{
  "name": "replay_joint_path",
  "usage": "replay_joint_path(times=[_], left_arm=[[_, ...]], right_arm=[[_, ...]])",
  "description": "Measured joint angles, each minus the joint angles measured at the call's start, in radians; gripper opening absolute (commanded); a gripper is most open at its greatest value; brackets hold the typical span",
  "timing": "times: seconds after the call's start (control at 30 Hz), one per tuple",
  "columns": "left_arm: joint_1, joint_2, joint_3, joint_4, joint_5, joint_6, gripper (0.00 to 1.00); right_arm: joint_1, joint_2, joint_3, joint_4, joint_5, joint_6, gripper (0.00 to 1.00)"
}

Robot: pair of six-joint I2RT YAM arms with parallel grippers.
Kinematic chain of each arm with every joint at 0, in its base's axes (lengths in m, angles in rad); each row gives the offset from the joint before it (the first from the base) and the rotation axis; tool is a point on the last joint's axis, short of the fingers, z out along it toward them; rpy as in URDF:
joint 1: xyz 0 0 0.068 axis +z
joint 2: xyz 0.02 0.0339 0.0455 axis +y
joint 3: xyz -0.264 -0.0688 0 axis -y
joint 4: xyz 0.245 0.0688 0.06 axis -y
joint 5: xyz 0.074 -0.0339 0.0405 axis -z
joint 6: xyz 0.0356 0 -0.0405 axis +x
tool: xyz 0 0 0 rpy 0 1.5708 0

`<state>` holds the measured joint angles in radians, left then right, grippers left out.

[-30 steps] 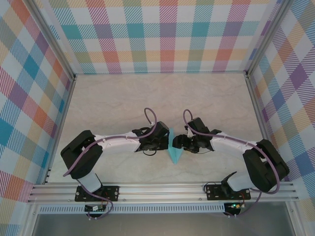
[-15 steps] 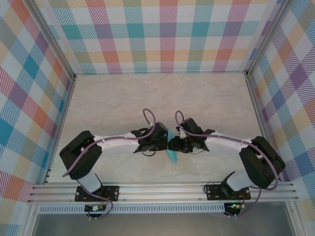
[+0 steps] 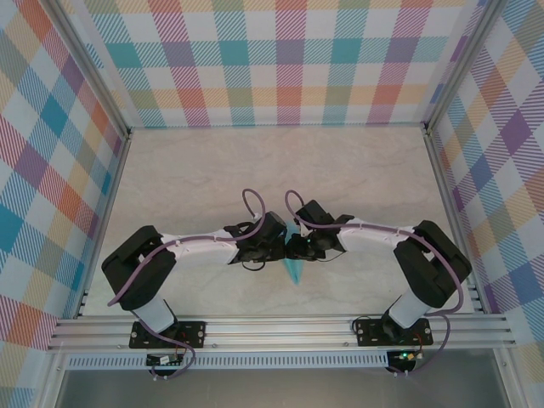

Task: Fold a paper plane with a square sheet of paper (pick it up from the middle)
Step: Move a paper plane to the center of the table.

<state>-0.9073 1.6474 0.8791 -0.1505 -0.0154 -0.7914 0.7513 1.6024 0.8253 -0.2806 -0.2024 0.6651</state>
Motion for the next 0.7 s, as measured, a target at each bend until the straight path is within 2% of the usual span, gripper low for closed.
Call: replay_joint_path(times=[0.17, 0.27, 0.33, 0.4, 0.7], left_arm=[[0.003, -0.006, -0.008, 0.031, 0.013, -0.009, 0.2], [0.01, -0.031, -0.012, 0.033, 0.026, -0.009, 0.32], [0.021, -0.054, -0.018, 0.043, 0.033, -0.012, 0.34], [0.031, -0.101, -0.043, 0.058, 0.029, -0.018, 0.43], [0.081, -0.462, -0.181, -0.015, -0.075, -0.026, 0.46]], right_arm=[[0.002, 0.021, 0.032, -0.047, 0.034, -0.023, 0.11], [0.003, 0.033, 0.042, -0.066, 0.047, -0.027, 0.08], [0.003, 0.033, 0.055, -0.096, 0.065, -0.026, 0.07], [0.004, 0.033, 0.085, -0.144, 0.097, -0.027, 0.06], [0.01, 0.064, 0.293, -0.34, 0.285, -0.031, 0.09]])
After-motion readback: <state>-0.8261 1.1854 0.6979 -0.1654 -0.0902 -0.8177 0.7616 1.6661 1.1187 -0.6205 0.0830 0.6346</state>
